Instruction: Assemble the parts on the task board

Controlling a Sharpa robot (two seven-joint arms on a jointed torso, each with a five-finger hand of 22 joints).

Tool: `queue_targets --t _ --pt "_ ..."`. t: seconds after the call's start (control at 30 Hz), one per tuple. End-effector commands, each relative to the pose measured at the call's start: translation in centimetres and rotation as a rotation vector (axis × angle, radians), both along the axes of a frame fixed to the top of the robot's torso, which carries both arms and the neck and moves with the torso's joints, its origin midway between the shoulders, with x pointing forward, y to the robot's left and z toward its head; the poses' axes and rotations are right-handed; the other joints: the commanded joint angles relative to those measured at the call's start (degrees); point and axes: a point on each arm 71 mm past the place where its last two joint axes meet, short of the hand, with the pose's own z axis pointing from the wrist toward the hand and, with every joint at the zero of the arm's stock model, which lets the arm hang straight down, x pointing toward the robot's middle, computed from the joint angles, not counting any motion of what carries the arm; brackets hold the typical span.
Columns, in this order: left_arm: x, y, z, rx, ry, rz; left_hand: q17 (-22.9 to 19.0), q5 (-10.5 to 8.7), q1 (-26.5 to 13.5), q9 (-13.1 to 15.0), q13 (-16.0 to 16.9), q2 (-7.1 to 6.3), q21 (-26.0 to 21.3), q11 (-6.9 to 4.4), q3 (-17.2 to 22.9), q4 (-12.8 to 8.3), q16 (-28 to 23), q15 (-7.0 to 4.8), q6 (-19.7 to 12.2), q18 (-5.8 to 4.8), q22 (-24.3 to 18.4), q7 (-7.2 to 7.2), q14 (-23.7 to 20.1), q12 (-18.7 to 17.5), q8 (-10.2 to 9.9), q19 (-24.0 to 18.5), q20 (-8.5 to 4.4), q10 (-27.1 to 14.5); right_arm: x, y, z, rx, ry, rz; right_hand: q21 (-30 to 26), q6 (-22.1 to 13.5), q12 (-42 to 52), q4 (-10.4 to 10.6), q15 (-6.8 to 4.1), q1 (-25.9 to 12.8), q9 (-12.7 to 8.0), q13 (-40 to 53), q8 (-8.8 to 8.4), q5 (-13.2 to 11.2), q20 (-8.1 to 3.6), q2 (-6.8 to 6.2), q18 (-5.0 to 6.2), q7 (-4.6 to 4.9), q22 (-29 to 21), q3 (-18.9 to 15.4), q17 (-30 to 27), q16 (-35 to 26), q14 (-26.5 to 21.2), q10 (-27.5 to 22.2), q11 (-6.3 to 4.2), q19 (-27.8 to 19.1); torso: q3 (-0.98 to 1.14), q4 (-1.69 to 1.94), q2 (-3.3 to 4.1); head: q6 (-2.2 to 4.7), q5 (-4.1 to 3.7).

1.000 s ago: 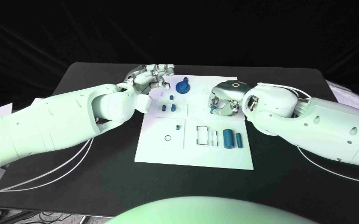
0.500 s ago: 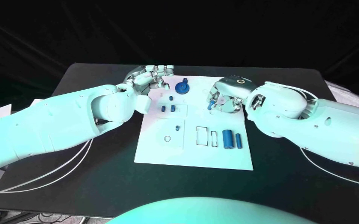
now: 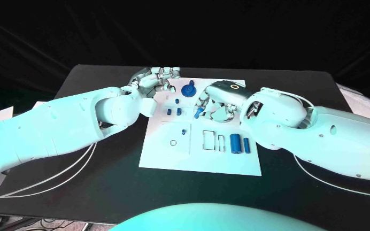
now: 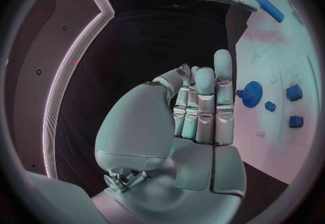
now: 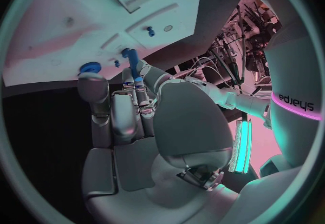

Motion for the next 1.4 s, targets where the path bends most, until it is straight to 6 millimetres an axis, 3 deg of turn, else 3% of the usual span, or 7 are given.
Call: queue_targets --t 0.03,0.27,0.47,0.8,1.4 --pt "0.0 -0.2 0.1 -0.009 -0.01 -0.017 -0.1 -0.05 -0.1 -0.1 0.1 0.54 -0.1 -0.08 -0.3 0.0 -0.2 -0.05 -0.4 0.59 -0.1 0.11 -0.4 0.2 0.3 0.0 -0.1 -0.3 -1.0 1.5 -0.3 0.029 0.032 0.056 0.2 0.4 -0.1 0.0 -0.22 -0.1 0.1 0.1 0.23 0.0 0.03 0.55 -1.06 -0.01 -0.1 0.4 -0.1 0.2 1.9 0.3 0.1 0.3 -0.01 0.05 0.03 -0.17 0.22" --pt "0.0 -0.2 0.1 -0.009 -0.011 -0.016 -0.1 -0.05 -0.1 -0.1 0.1 0.54 -0.1 -0.08 -0.3 0.0 -0.2 -0.05 -0.4 0.59 -0.1 0.11 -0.4 0.2 0.3 0.0 -0.1 -0.3 -2.6 4.4 -1.8 0.045 0.078 0.131 0.2 0.3 -0.2 0.0 -0.2 -0.1 0.1 0.0 0.16 0.1 0.01 0.62 -1.04 0.07 -0.2 0.6 -0.2 0.2 1.9 0.3 0.16 0.2 -0.06 0.02 0.02 -0.42 0.64" --pt "0.0 -0.2 0.1 -0.009 -0.011 -0.016 -0.1 -0.05 -0.1 -0.1 0.1 0.54 -0.1 -0.08 -0.3 0.0 -0.2 -0.05 -0.4 0.59 -0.1 0.11 -0.4 0.2 0.3 0.0 -0.1 -0.3 -3.1 5.6 -3.2 0.033 0.1 0.158 0.2 0.2 -0.3 0.0 -0.19 -0.1 0.1 0.0 0.12 0.2 0.0 0.65 -1.05 0.09 -0.2 0.6 -0.2 0.2 1.9 0.3 0.17 0.2 -0.05 0.06 0.0 -0.62 0.91" --pt "0.0 -0.3 0.1 -0.01 -0.011 -0.017 -0.1 -0.02 -0.1 -0.1 0.2 0.63 -0.2 -0.07 -0.4 0.0 -0.1 -0.03 -0.5 0.59 -0.1 0.12 -0.5 0.4 0.3 0.0 -0.07 -0.5 -2.9 6.3 -4.9 -0.004 0.116 0.162 0.2 0.2 -0.3 0.0 -0.19 -0.1 0.1 0.0 0.12 0.2 0.0 0.65 -1.05 0.09 -0.2 0.6 -0.2 0.2 1.9 0.3 0.17 0.2 -0.03 0.07 0.0 -0.83 1.1" --pt "0.0 -0.3 0.1 -0.01 -0.011 -0.019 -0.1 -0.02 -0.1 -0.1 0.2 0.63 -0.2 -0.07 -0.4 0.0 -0.1 -0.03 -0.5 0.59 -0.1 0.12 -0.5 0.4 0.3 0.0 -0.07 -0.5 -2.6 6.4 -6.0 -0.077 0.108 0.147 0.2 0.2 -0.5 -0.1 -0.17 -0.1 0.1 0.0 0.05 0.2 0.0 0.67 -1.06 0.15 -0.2 0.7 -0.3 0.2 1.9 0.2 0.22 0.2 -0.01 0.03 0.01 -1.16 1.21"
